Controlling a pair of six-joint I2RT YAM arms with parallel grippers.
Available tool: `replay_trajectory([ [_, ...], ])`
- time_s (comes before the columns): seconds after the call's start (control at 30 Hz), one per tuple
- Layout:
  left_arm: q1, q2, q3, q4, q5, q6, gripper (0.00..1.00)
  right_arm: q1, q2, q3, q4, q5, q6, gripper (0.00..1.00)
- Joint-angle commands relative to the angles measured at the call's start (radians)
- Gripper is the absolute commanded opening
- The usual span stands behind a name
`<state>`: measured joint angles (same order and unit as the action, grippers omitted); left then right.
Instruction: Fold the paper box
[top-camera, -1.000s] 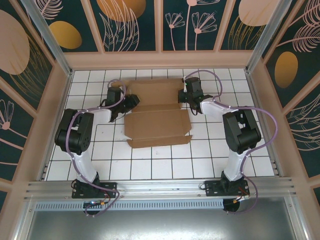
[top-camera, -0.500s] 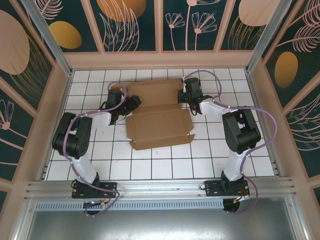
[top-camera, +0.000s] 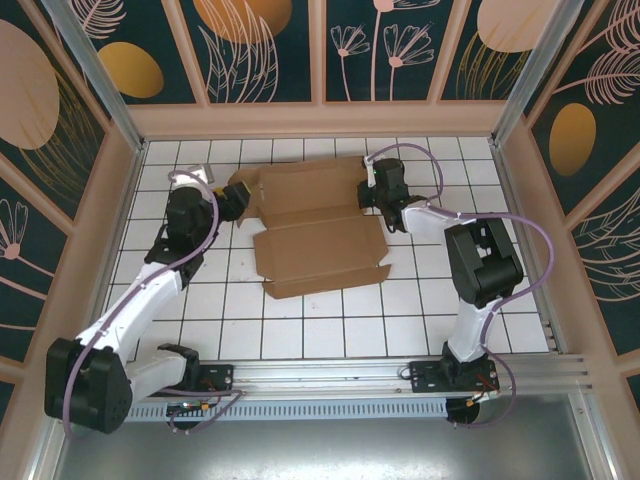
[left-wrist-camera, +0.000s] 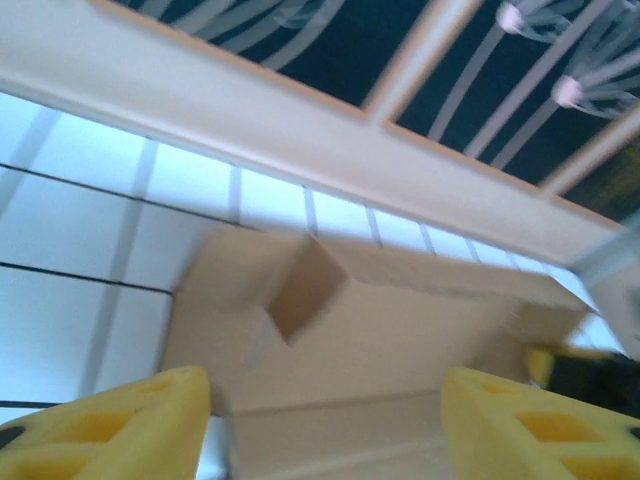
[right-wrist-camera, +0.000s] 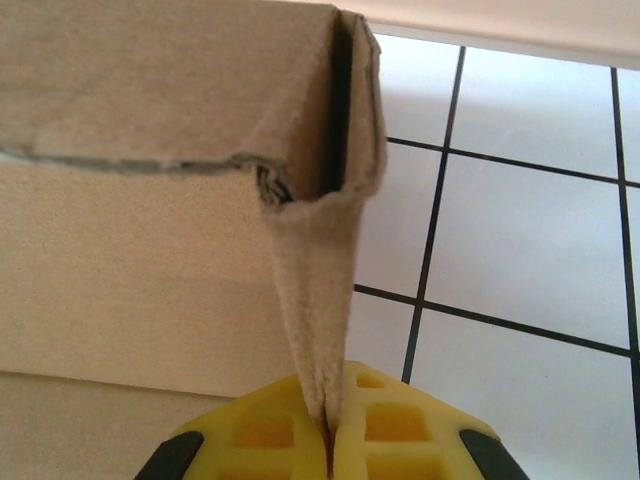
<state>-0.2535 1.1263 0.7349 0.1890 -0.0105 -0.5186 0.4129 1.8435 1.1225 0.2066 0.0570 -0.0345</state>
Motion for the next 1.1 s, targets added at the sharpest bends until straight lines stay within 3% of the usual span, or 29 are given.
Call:
replay_trajectory([
  [0.0, 0.074, 0.041, 0.012, -0.05, -0.221, 0.046, 0.63, -0.008, -0.021, -0.039, -0.015, -0.019, -0.065, 0.07],
  [0.17, 0.167, 0.169, 0.0, 0.013, -0.198, -0.02, 0.5, -0.003, -0.019, -0.047, -0.013, -0.028, -0.073, 0.08],
  [0.27, 0.19, 0.234, -0.032, 0.091, -0.15, -0.035, 0.5, 0.001, -0.013, -0.041, -0.021, -0.033, -0.071, 0.08],
  [0.5, 0.195, 0.424, 0.014, 0.163, 0.184, 0.01, 0.51, 0.004, -0.005, -0.041, -0.029, -0.034, -0.075, 0.08],
  [0.57, 0.192, 0.429, 0.004, 0.181, 0.233, 0.008, 0.52, 0.005, -0.003, -0.04, -0.03, -0.034, -0.074, 0.08],
  [0.8, 0.138, 0.443, 0.014, 0.2, 0.312, 0.071, 0.57, 0.006, 0.012, -0.029, -0.036, -0.038, -0.071, 0.09],
  [1.07, 0.082, 0.46, 0.037, 0.194, 0.331, 0.114, 0.61, 0.01, 0.019, -0.021, -0.047, -0.037, -0.07, 0.09],
])
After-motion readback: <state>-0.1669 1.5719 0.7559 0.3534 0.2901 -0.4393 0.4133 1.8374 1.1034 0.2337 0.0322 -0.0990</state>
